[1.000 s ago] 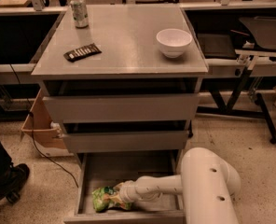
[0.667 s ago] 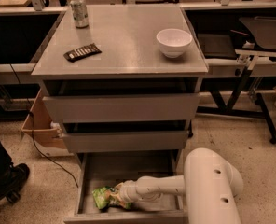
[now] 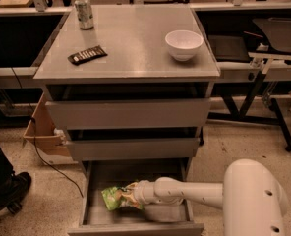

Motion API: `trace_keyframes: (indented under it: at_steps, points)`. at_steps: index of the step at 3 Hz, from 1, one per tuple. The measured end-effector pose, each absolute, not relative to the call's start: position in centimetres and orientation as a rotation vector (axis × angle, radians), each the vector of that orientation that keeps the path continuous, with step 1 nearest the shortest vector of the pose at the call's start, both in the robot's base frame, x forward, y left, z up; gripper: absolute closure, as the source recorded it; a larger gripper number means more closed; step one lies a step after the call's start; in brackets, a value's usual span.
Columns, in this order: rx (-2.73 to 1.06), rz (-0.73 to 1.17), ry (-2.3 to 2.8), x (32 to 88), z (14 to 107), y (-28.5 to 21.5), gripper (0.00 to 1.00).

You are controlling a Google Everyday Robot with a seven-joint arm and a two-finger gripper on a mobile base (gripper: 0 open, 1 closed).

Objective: Pick green rice chip bag from bottom drawer and place on counter

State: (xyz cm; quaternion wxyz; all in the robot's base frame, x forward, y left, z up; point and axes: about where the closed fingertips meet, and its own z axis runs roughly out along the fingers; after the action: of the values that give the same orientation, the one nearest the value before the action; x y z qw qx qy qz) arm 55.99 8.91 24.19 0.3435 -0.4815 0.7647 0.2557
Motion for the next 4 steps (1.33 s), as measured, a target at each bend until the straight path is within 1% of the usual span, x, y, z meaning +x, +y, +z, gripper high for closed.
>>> trace_keyframes:
  at_steps: [2, 3, 4]
  points:
    - [-1.194, 0.705, 1.89, 56.4, 34.9, 2.8, 1.0]
    - [-1.198, 0.678, 1.852, 56.4, 39.6, 1.0, 1.0]
    - [-1.209, 0.669, 1.793, 56.3, 43.3, 0.8, 1.0]
